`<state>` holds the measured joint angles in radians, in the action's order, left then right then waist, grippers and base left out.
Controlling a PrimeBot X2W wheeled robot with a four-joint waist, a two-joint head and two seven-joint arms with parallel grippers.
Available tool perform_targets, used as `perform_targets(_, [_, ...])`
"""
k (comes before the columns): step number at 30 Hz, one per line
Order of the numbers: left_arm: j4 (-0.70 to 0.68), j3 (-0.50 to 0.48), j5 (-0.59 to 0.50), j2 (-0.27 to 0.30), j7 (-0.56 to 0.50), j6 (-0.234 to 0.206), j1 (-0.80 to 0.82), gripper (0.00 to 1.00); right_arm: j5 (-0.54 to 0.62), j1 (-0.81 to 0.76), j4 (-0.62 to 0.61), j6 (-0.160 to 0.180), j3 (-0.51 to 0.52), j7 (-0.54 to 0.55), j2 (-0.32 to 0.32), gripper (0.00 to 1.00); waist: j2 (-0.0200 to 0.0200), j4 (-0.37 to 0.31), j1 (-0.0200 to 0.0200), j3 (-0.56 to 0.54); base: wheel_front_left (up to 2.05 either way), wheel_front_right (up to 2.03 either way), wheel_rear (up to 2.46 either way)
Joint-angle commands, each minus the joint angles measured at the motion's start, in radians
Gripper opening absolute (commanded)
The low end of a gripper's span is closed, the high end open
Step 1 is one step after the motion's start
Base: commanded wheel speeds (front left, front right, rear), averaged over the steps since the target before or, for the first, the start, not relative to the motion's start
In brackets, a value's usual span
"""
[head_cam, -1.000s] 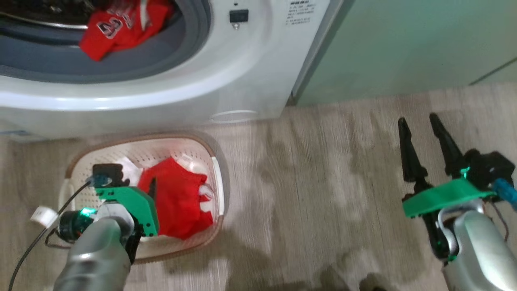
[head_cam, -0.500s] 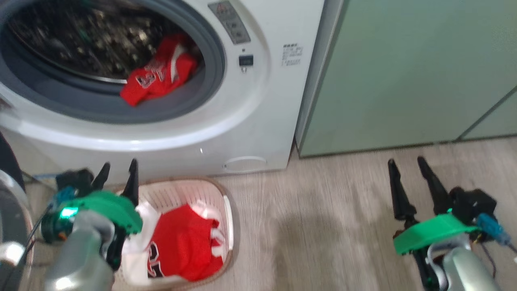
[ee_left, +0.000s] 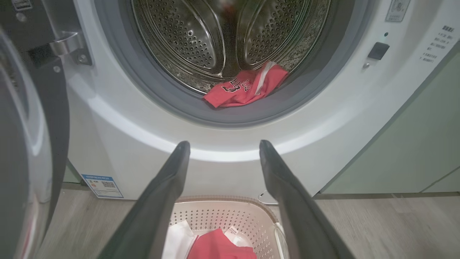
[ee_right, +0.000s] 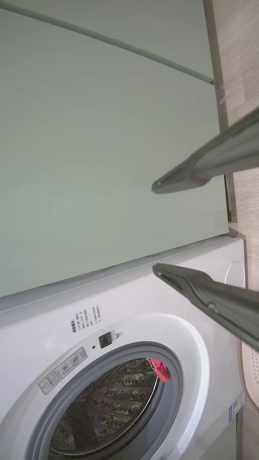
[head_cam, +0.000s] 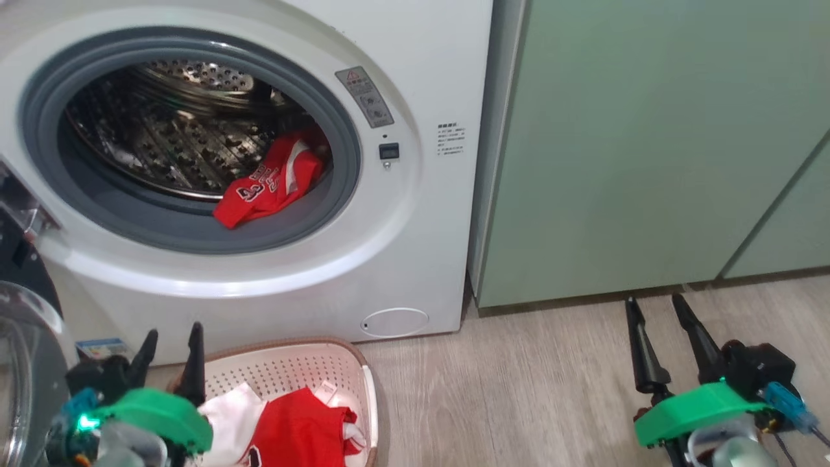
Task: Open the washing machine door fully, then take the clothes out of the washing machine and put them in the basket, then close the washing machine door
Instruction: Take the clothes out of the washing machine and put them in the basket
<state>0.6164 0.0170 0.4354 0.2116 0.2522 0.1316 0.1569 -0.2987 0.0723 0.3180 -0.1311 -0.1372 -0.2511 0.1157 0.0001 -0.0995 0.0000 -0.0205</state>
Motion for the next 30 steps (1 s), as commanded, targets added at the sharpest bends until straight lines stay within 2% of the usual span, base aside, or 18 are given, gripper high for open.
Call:
perform_targets(1, [-0.047, -0.046, -0.018, 0.017, 0.009, -0.001, 0.004, 1.00, 0.012, 0.001, -0.041, 0.000, -0.005, -0.011, -0.003, 1.00, -0.0001, 0.004, 0.0000, -0.013, 0.00, 0.00, 0.00])
perform_targets(14, [-0.090, -0.059, -0.047, -0.006, 0.009, -0.001, -0.045, 1.00, 0.040, -0.018, -0.050, 0.000, 0.035, -0.011, -0.013, 1.00, -0.0001, 0.020, 0.0000, -0.025, 0.00, 0.00, 0.00])
perform_targets(23, [-0.101, -0.058, -0.061, -0.020, 0.009, -0.001, -0.042, 1.00, 0.037, -0.010, -0.036, 0.000, 0.027, -0.011, -0.009, 1.00, -0.0001, 0.019, 0.0000, -0.020, 0.00, 0.00, 0.00])
perform_targets(30, [-0.045, -0.003, -0.041, -0.022, 0.006, -0.001, 0.010, 1.00, 0.031, 0.001, -0.029, 0.000, 0.019, -0.011, -0.004, 1.00, -0.0001, 0.011, 0.0000, 0.000, 0.00, 0.00, 0.00])
